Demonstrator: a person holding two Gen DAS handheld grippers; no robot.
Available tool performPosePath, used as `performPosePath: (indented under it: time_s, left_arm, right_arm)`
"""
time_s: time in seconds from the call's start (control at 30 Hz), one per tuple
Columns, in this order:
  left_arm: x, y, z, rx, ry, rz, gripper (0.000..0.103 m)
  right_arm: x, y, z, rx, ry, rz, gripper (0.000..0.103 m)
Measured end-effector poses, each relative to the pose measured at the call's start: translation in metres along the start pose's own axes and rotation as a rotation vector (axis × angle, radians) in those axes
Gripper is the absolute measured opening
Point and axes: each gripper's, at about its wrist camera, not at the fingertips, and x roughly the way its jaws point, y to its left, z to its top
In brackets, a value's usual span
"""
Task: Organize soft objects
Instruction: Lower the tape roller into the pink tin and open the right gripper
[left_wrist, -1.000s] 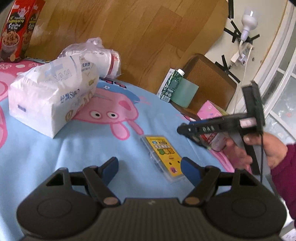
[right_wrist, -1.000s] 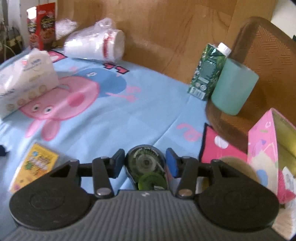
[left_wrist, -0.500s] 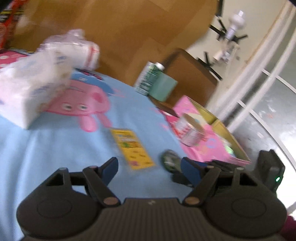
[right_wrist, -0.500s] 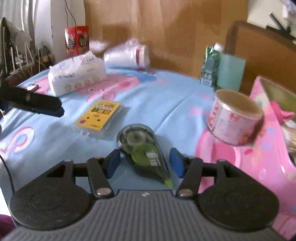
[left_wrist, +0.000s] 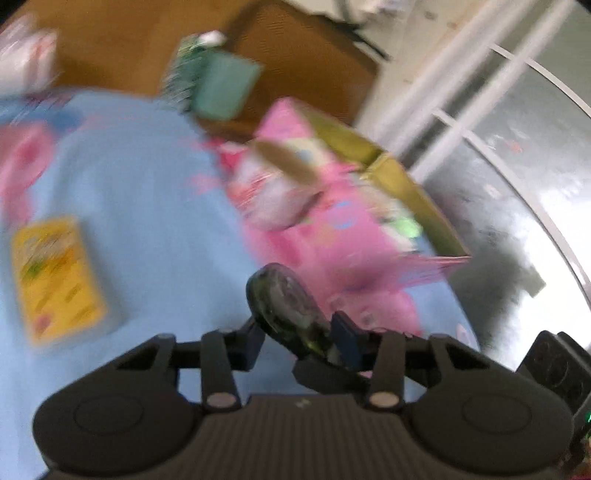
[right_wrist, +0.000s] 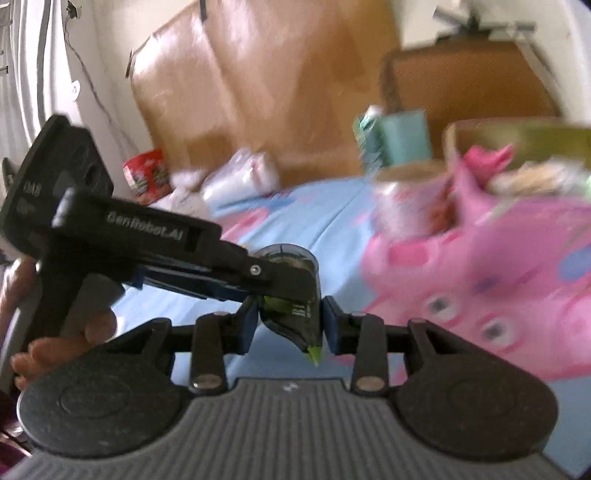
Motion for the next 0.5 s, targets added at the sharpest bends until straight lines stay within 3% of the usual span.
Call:
performPosePath:
  time_s: [0.13, 0.23, 0.37, 0.43, 0.5]
  left_arm:
    - [0.019, -0.049, 0.033, 0.135, -0.036, -0.026, 0.041]
    - [0.045, -0.079, 0.054, 0.2, -0.035, -0.037, 0.041]
    - [0.09, -0.104, 0.075, 0.248, 0.017, -0.017, 0.041]
    - [0.109, -0.108, 0.082, 0.239, 0.032, -0.004, 0.049]
    - [0.125, -0.107, 0.089, 0.204, 0.059, -0.002, 0.049]
  right_arm:
    - [-0.022, -0.017, 0.019, -0.043, -0.124, -0.107, 0.04]
    - [-0.027, -0.037, 0.036, -0.078, -0.163, -0.204, 0.04]
    - [-0.027, -0.071, 0.051, -0.064, -0.116, -0.272, 0.04]
    - [-0.024, -0.093, 0.061, -0.032, -0.072, -0.274, 0.04]
    - [-0.02, -0.117, 0.074, 0.021, -0.013, -0.258, 0.04]
